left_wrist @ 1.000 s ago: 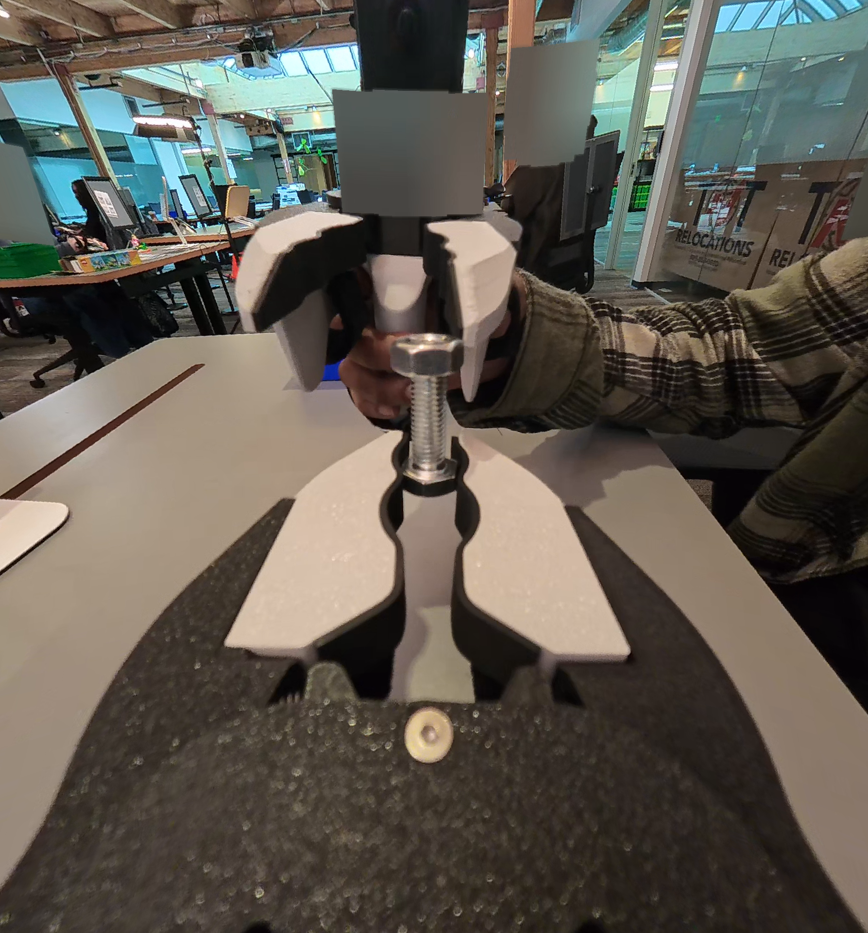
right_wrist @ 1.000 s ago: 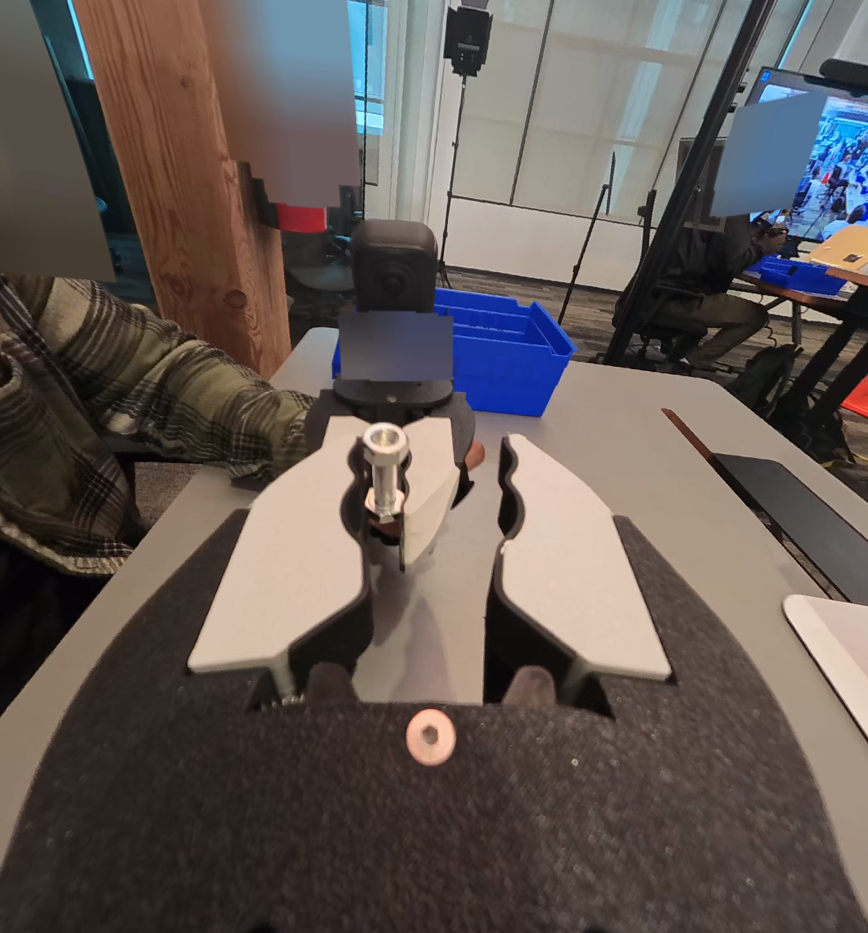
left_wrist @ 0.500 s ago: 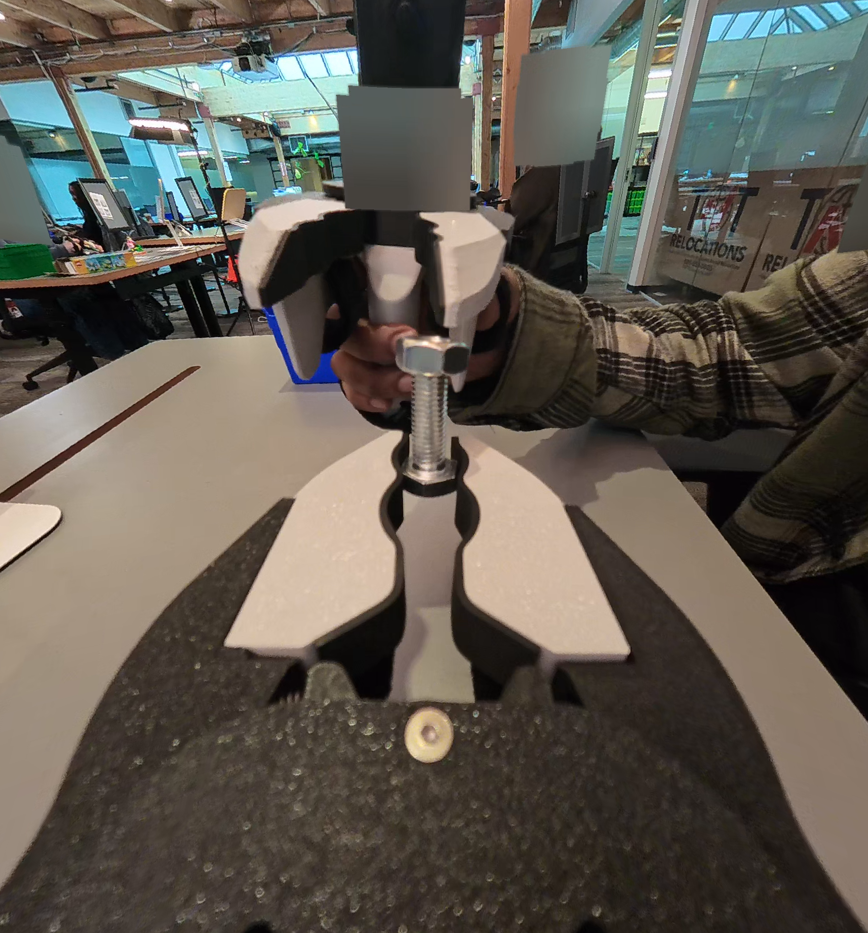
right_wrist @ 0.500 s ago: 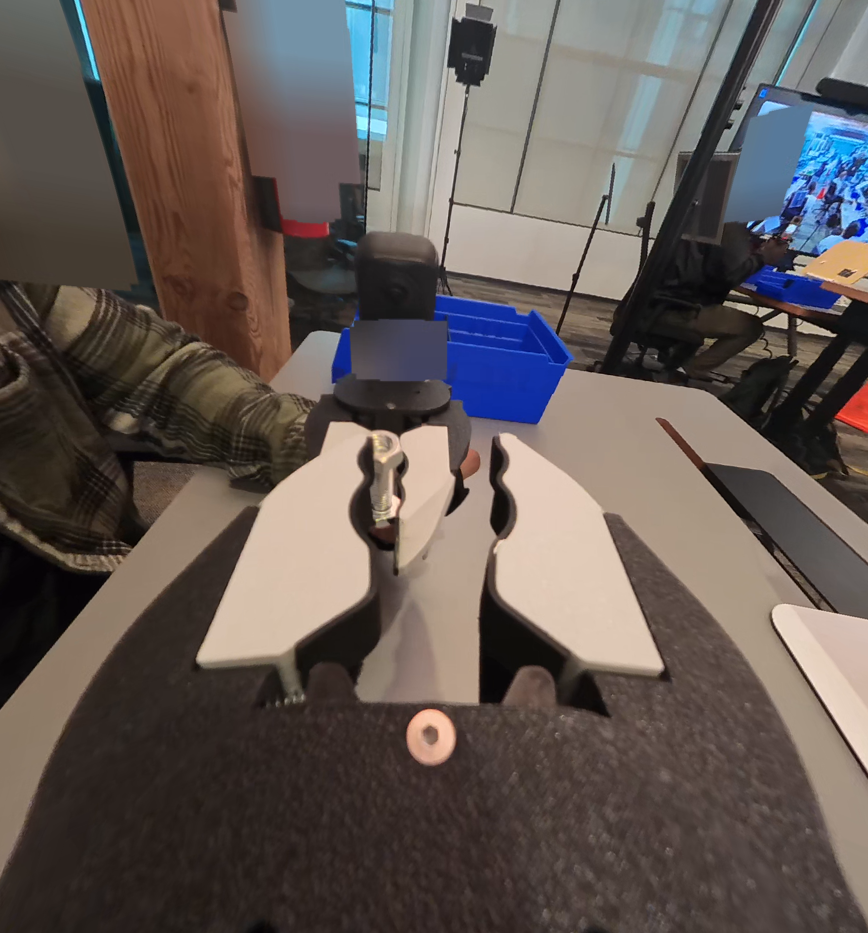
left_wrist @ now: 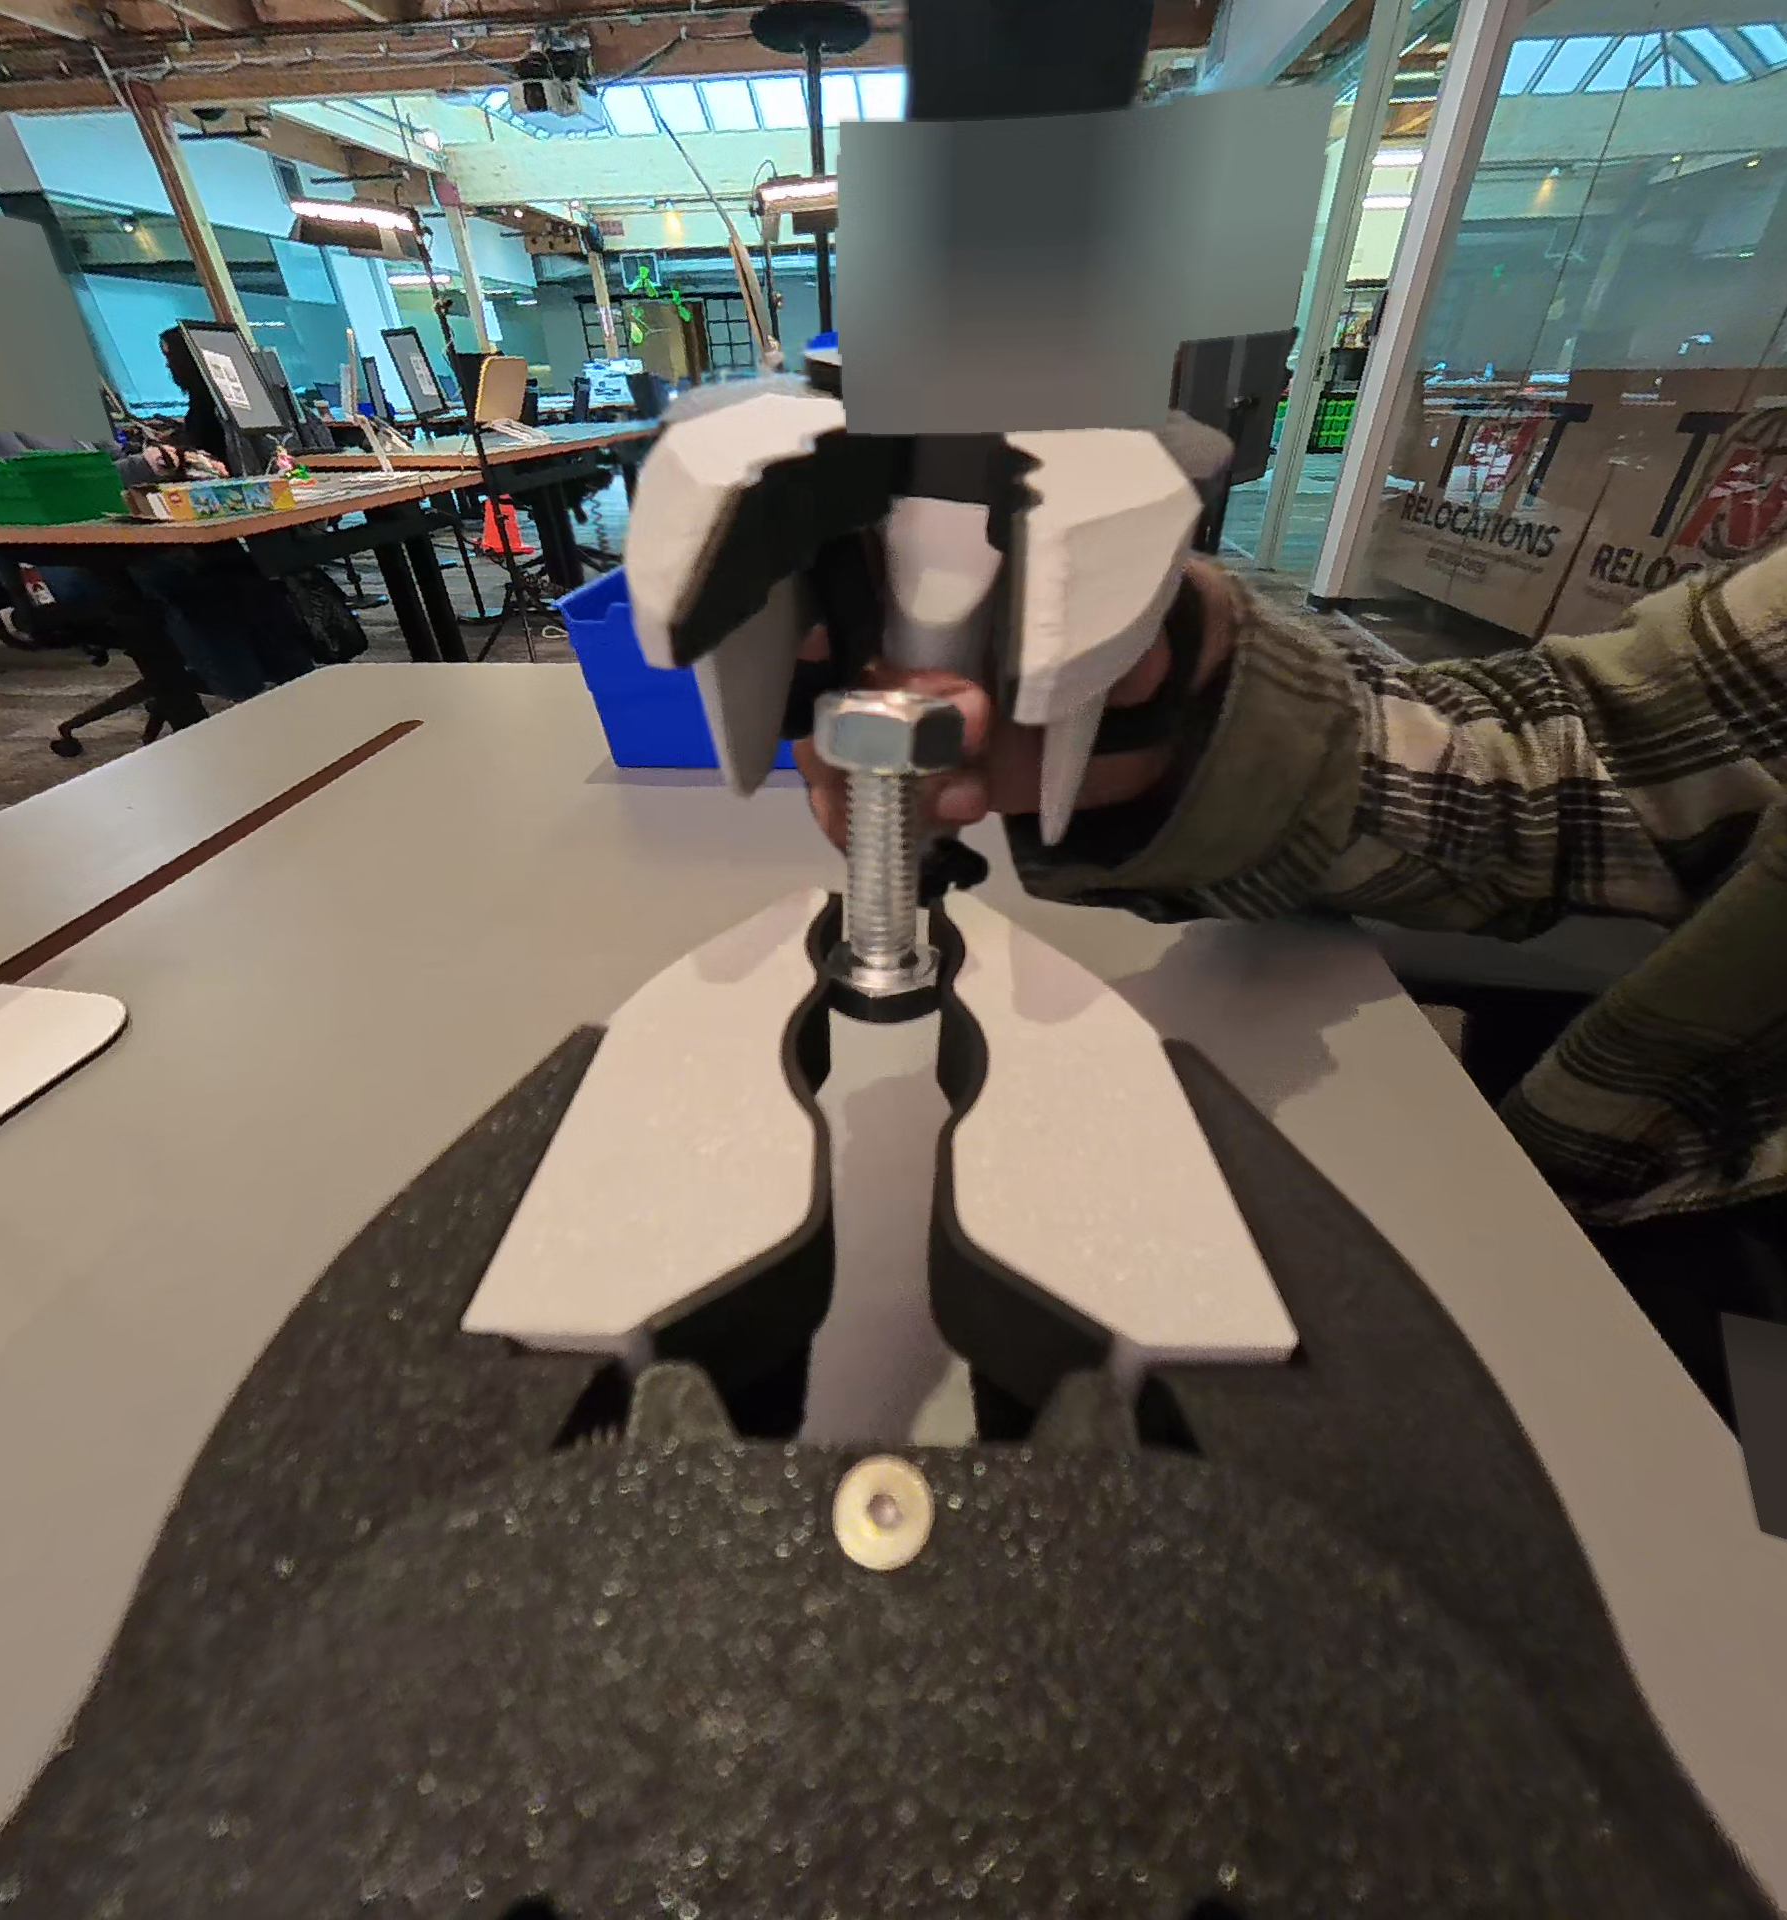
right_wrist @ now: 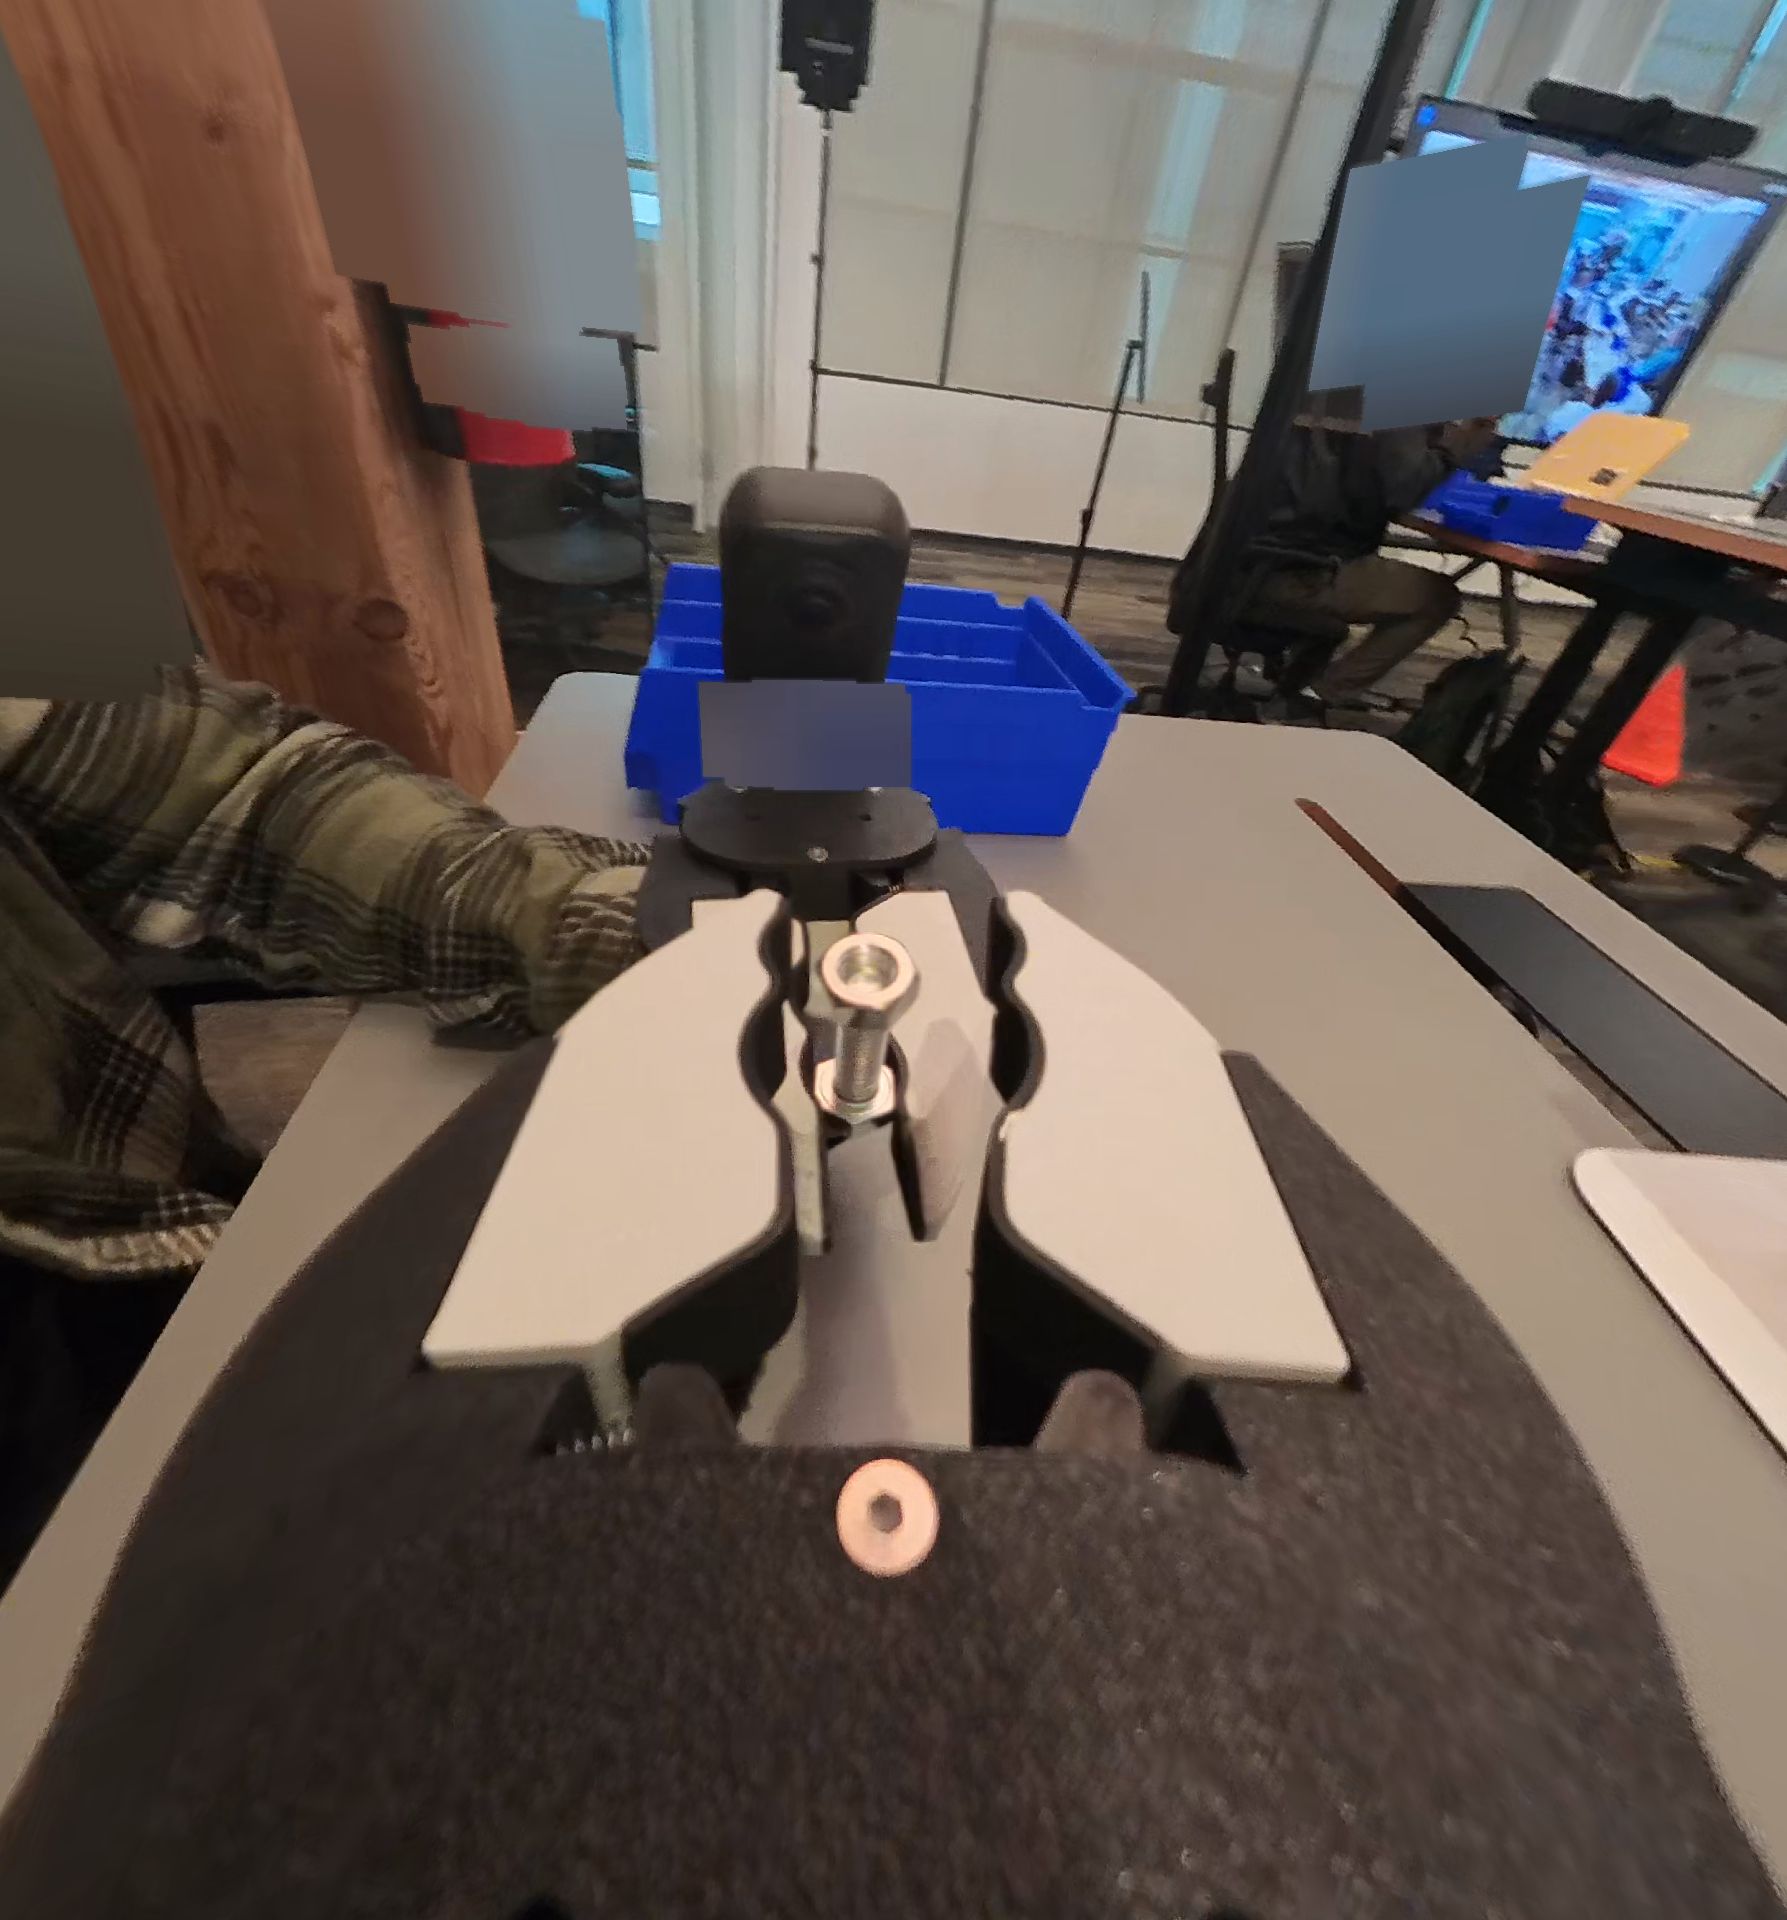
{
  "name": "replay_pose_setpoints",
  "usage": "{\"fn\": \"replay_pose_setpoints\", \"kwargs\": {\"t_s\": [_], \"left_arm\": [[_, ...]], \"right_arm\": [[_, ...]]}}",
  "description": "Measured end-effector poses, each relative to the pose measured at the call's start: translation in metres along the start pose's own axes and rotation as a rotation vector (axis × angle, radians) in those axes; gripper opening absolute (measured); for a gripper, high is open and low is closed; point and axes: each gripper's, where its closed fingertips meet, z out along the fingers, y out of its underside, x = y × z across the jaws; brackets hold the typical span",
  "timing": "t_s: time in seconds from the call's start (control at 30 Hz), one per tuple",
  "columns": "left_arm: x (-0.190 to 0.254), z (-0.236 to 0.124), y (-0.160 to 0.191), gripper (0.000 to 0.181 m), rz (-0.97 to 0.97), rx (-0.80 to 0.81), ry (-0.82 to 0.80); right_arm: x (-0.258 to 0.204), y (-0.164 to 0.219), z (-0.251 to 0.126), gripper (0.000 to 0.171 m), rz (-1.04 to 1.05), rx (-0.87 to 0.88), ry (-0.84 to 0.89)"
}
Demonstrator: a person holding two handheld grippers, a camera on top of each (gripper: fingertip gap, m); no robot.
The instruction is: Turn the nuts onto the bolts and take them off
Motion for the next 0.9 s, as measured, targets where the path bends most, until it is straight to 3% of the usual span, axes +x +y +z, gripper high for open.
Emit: {"fn": "replay_pose_setpoints", "kwargs": {"t_s": [0.23,0.27,0.43,0.77,0.9], "left_arm": [[-0.002,0.0,0.001,0.015,-0.004,-0.003,-0.016],[-0.002,0.0,0.001,0.015,-0.006,-0.004,-0.014],[0.001,0.0,0.002,0.015,0.004,-0.016,-0.001],[0.021,0.005,0.004,0.015,0.033,-0.033,0.114],[0.021,0.007,0.008,0.015,0.014,-0.047,0.125]], "right_arm": [[0.004,0.012,0.005,0.027,0.019,-0.085,0.168],[0.001,0.012,0.007,0.021,0.015,-0.09,0.149],[-0.004,0.013,0.006,0.02,0.012,-0.099,0.065],[-0.027,0.014,-0.003,0.02,-0.062,-0.092,-0.296],[-0.026,0.018,-0.004,0.02,-0.049,-0.09,-0.335]]}}
